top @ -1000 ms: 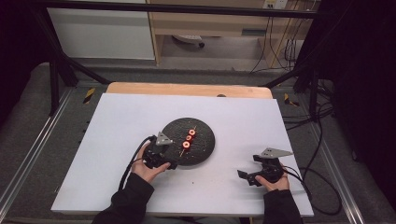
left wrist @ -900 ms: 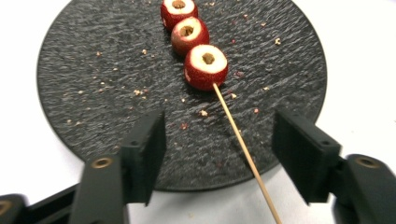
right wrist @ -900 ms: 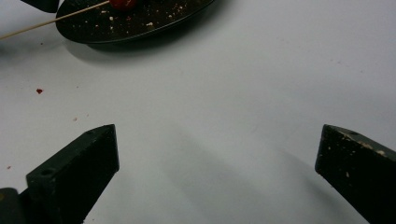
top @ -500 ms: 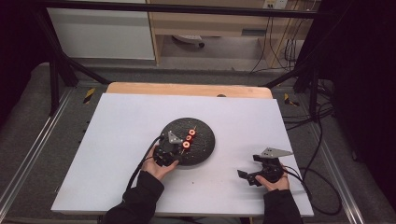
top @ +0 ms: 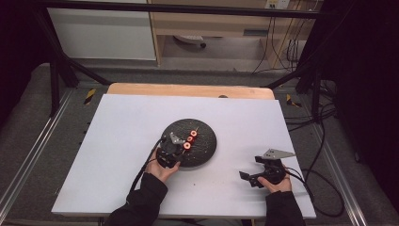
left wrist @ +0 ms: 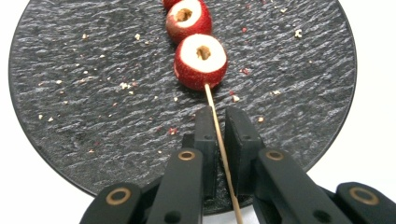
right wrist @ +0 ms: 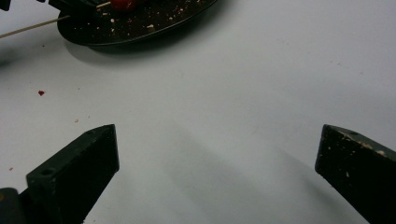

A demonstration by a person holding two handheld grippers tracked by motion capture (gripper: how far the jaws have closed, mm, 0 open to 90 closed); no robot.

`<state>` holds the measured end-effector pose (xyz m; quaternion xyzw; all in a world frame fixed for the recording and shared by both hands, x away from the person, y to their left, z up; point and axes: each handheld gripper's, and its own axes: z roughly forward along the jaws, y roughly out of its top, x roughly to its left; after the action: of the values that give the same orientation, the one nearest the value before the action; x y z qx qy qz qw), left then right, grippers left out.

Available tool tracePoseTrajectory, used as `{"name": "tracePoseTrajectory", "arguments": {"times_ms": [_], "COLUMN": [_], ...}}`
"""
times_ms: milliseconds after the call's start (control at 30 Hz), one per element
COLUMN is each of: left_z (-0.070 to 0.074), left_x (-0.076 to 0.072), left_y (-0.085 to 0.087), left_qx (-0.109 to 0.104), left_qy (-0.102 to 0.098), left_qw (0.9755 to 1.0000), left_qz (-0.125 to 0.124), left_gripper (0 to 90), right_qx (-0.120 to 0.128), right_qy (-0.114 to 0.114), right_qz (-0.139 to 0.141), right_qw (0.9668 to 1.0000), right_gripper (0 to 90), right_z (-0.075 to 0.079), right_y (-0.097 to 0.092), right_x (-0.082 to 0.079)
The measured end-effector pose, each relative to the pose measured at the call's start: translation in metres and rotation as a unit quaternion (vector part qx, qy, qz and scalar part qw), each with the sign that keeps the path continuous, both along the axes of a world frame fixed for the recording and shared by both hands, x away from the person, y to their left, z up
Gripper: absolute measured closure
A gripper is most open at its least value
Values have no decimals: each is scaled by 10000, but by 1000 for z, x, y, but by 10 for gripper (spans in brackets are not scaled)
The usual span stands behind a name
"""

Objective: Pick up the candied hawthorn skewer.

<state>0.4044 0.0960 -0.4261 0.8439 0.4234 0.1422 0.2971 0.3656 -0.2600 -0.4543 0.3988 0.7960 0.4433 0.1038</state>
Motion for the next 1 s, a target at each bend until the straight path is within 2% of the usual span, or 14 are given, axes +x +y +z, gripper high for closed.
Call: {"name": "tracePoseTrajectory", "arguments": {"times_ms": [100, 233, 467, 600, 867, 1000], "left_z": [0, -1, 4, 8, 15, 15], "left_x": [0, -1, -6, -11, -26, -34], "left_y": [2, 7, 18, 28, 49, 59], "left_qx": [-60, -155, -439, -661, -953, -1027], "left_qy": [0, -37, -245, -373, -622, -778], "left_qw": [10000, 9999, 9987, 9971, 9929, 9906], "left_qz": [31, 38, -9, -74, -335, -448], "left_gripper": [875, 878, 881, 881, 881, 881], "right_qx": [-7, -8, -4, 8, 49, 89], "right_qy": [1, 4, 13, 14, 23, 3], "right_qz": [5, 11, 12, -9, -50, -56], "right_qw": [10000, 10000, 10000, 10000, 10000, 9999], "right_gripper": [7, 7, 7, 7, 9, 9], "right_z": [0, 0, 0, 0, 0, 1], "right_y": [0, 0, 0, 0, 0, 3], "right_x": [0, 0, -1, -1, -1, 0]}}
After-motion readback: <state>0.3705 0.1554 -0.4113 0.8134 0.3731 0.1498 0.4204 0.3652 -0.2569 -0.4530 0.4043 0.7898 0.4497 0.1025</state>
